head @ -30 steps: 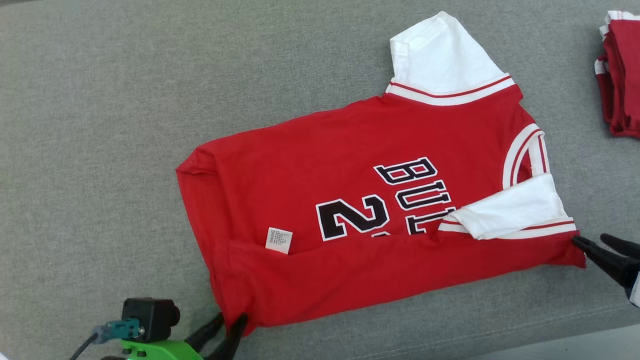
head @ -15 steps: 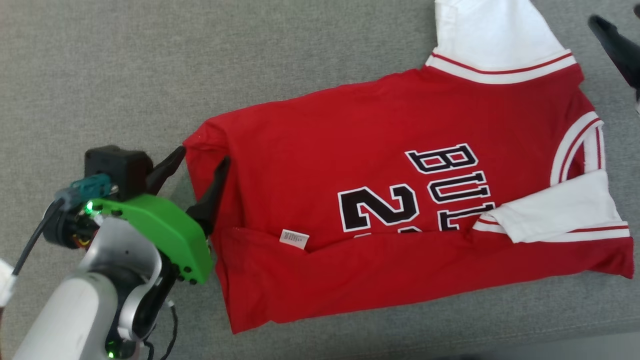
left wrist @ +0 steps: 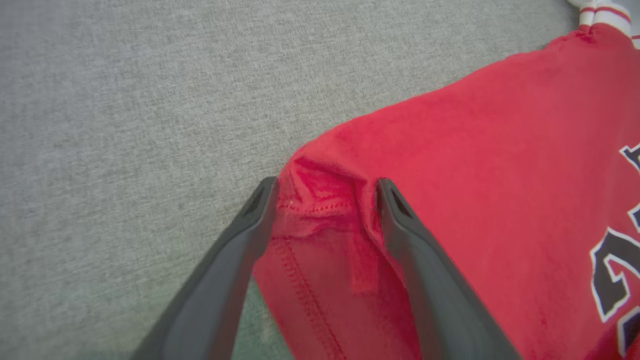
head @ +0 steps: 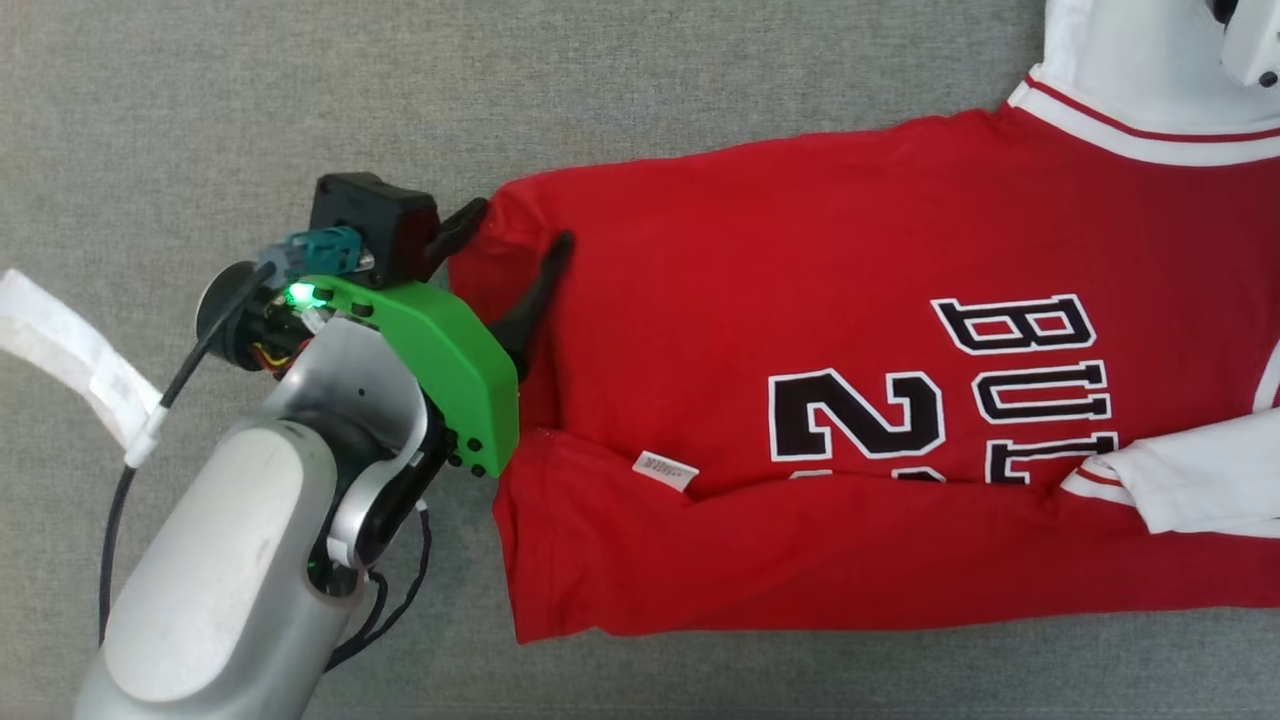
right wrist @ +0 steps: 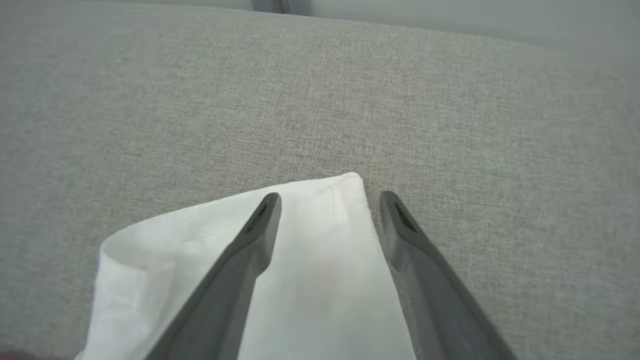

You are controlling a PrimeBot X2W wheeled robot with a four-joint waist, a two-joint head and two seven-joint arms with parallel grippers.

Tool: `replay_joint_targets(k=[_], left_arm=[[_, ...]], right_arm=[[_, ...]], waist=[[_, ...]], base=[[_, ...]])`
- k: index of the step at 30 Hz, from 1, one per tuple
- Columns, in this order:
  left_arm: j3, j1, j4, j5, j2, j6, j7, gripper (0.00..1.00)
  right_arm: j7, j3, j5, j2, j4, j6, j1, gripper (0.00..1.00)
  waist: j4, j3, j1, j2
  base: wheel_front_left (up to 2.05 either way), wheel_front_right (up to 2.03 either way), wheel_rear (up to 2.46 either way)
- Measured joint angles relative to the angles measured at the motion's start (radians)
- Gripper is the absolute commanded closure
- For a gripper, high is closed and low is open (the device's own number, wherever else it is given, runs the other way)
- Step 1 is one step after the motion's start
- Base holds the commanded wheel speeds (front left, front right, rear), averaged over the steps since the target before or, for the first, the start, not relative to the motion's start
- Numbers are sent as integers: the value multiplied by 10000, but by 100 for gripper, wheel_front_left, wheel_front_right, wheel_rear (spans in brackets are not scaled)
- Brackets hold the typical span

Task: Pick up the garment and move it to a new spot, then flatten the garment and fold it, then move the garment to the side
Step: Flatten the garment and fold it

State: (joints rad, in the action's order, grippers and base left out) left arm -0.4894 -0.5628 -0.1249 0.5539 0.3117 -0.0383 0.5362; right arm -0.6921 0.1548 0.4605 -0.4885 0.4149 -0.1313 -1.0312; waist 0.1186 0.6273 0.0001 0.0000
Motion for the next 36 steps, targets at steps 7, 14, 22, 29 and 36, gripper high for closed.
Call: replay_joint_targets(k=[7, 14, 22, 29, 36], left_arm=[[-290, -250, 456, 96, -59, 330, 159, 3], [-464, -390, 805, 328, -36, 646, 366, 100], [50, -427, 848, 320, 224, 514, -314, 100], [148, 462, 119, 477, 500, 387, -550, 100], [318, 2276, -945, 640, 740, -107, -1074, 100]], right_arm=[[29, 232, 54, 40, 974, -2, -132, 0], [1024, 339, 1120, 453, 1072, 6, -58, 100], [2374, 334, 2815, 142, 238, 6, 90, 100], [2984, 201, 4266, -1020, -1783, 6, 2128, 100], [3638, -374, 5329, -1221, -3973, 8, 5613, 100]], waist=[[119, 6, 0, 0], [-33, -119, -1, 0], [-431, -492, 0, 0], [-780, -1211, 0, 0], [-1295, -1916, -1, 0]], base=[[0, 0, 0], [0, 0, 0], [0, 0, 0], [0, 0, 0], [0, 0, 0]])
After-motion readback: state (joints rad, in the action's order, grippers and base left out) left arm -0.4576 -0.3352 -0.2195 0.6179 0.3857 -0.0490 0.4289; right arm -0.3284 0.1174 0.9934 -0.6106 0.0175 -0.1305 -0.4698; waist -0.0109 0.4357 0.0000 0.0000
